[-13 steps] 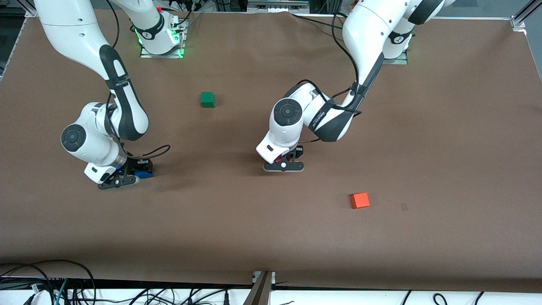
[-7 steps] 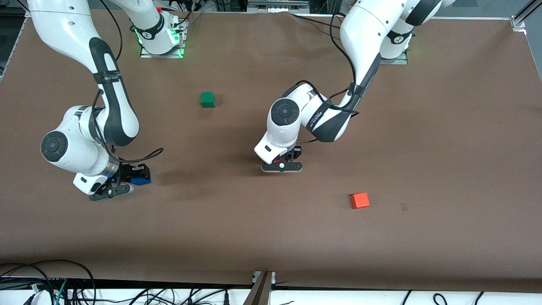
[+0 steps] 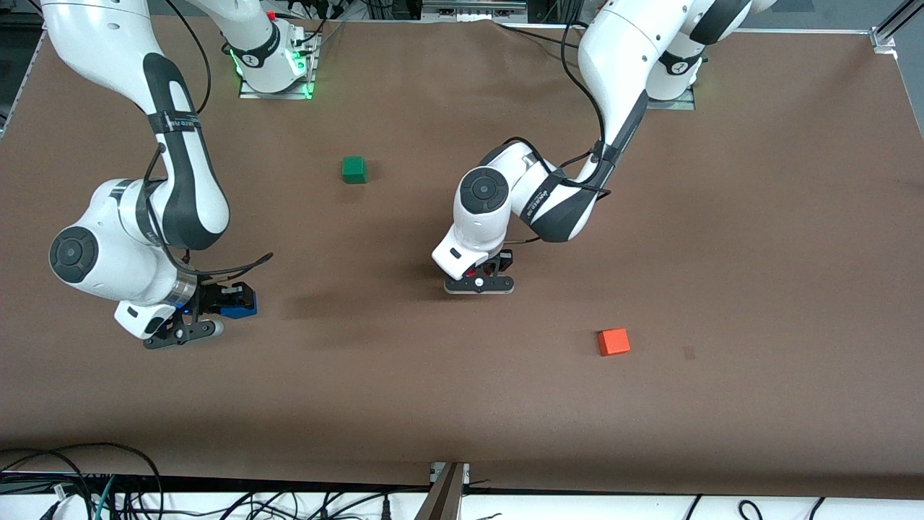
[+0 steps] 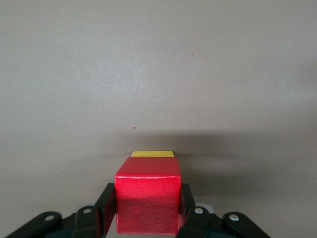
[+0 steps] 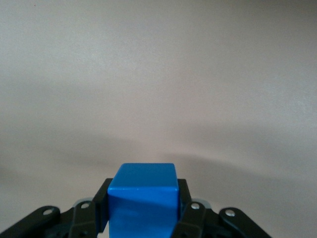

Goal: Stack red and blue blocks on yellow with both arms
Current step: 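Lower the red cube onto the yellow cube while the right gripper grasps the blue cube, then open the left gripper and withdraw while the right gripper carries the blue cube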

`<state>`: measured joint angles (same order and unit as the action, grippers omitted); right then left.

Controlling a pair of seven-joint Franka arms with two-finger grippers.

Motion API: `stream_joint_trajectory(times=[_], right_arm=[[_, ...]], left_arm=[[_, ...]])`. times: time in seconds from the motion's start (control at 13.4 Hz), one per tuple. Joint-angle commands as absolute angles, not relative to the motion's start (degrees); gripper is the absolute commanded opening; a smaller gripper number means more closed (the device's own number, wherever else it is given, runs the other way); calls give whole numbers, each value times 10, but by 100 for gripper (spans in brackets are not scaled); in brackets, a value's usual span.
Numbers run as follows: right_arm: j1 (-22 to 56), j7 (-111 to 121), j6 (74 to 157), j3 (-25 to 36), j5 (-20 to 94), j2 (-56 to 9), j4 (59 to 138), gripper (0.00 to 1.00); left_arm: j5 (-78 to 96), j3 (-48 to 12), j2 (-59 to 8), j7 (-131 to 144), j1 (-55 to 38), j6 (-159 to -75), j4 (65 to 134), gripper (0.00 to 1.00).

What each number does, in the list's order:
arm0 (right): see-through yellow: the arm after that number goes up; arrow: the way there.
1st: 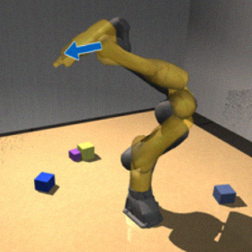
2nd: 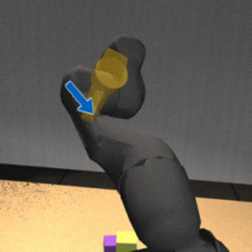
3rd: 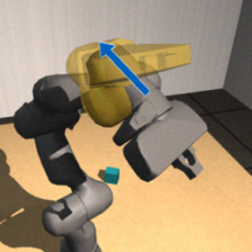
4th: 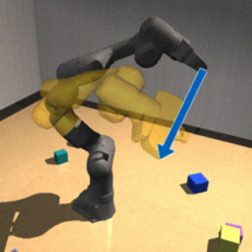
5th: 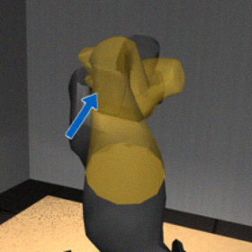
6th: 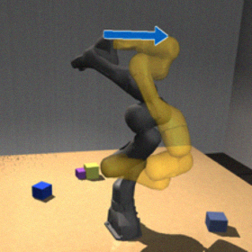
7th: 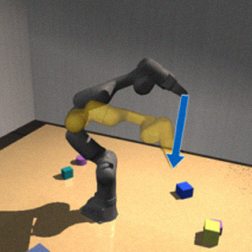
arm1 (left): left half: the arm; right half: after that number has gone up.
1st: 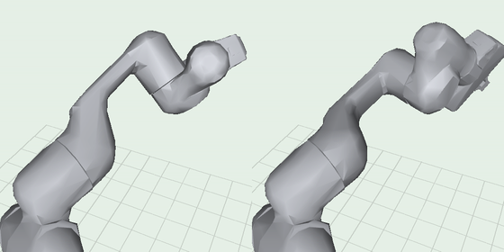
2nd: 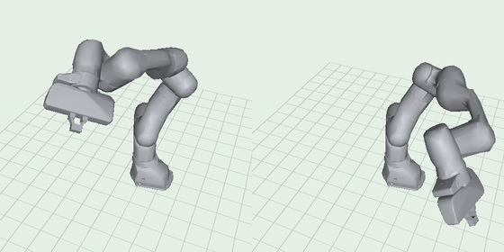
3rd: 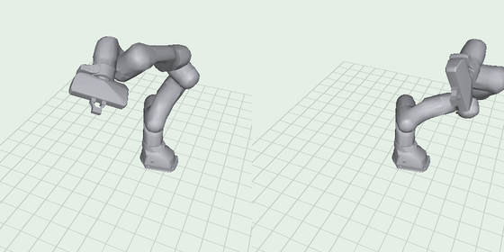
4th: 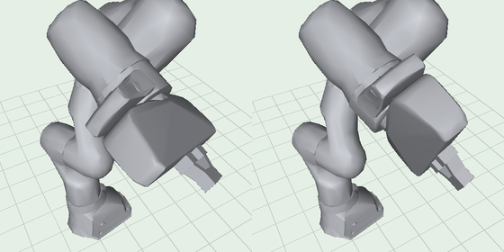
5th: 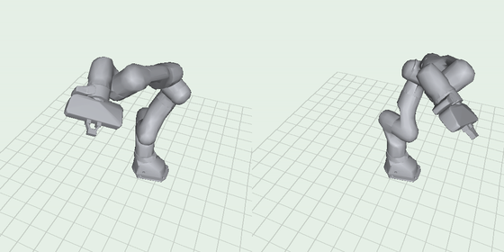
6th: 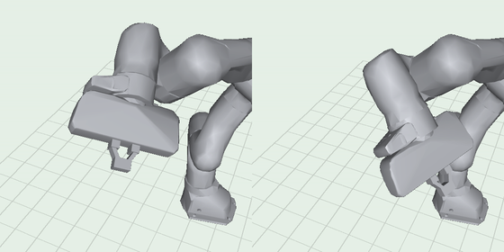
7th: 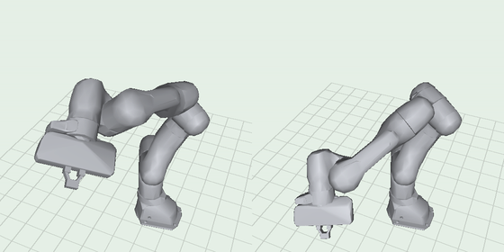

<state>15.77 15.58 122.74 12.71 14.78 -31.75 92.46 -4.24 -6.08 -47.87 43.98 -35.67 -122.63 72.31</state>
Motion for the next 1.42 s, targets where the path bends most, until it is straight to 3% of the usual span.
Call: stream_joint_trajectory(times=[0.0, 0.15, 0.22, 0.3, 0.6, 0.9, 1.12, 1.34], right_arm=[[164, 144, 1215, 127, 157, -323, 908, 33], [164, 144, 1215, 127, 156, -323, 909, 33], [165, 144, 1215, 127, 156, -323, 909, 33], [166, 144, 1215, 127, 156, -323, 908, 33], [167, 144, 1215, 127, 156, -323, 909, 33], [178, 120, 1211, 127, 156, -323, 909, 33], [208, 74, 1191, 127, 156, -318, 905, 33], [291, -80, 1117, 127, 128, -321, 837, 33]], left_arm=[[-57, -53, -490, 452, -367, -1216, 703, 2], [-57, -53, -490, 451, -367, -1216, 703, 7], [-57, -53, -490, 451, -367, -1216, 703, 43], [-59, -53, -490, 449, -367, -1216, 703, 99], [-59, -53, -479, 451, -362, -1189, 697, 100], [-55, -57, -473, 425, -296, -1003, 562, 100], [-46, -61, -412, 341, -212, -942, 546, 100], [-37, -61, -340, 177, -106, -839, 548, 100]])
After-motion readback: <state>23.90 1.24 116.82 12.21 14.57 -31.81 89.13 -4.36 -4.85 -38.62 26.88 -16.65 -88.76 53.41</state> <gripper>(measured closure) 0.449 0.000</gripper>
